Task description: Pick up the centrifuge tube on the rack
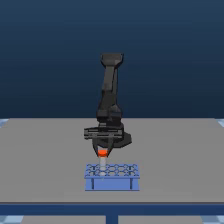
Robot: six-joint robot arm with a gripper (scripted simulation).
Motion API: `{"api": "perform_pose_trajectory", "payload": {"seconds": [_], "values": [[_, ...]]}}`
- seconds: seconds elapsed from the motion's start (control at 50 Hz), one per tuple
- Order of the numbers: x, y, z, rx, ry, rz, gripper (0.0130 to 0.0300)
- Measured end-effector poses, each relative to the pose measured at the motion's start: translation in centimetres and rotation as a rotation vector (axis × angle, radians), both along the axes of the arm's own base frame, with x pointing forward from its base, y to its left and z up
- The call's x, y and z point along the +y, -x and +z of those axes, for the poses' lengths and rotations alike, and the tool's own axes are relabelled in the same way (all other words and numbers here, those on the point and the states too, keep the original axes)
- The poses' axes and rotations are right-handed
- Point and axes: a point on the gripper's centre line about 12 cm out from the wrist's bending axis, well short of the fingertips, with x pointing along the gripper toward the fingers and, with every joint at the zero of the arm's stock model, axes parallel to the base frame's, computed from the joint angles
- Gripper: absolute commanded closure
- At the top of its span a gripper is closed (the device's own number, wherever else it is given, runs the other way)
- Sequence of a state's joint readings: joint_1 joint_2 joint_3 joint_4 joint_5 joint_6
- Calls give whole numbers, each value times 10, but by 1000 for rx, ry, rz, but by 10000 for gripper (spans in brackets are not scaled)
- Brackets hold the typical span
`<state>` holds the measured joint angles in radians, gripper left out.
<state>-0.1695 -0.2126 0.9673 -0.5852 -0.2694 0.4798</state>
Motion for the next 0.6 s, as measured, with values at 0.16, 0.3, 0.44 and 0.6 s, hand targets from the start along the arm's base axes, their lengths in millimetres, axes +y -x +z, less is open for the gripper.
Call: {"api": "perform_pose_trajectory", "payload": {"seconds": [0.16,0.3,0.44,0.6], "values": [[0,0,5,-3,2,3,300],[0,0,10,-4,4,6,300],[0,0,16,-5,6,8,300],[1,0,22,-4,9,11,300]]}}
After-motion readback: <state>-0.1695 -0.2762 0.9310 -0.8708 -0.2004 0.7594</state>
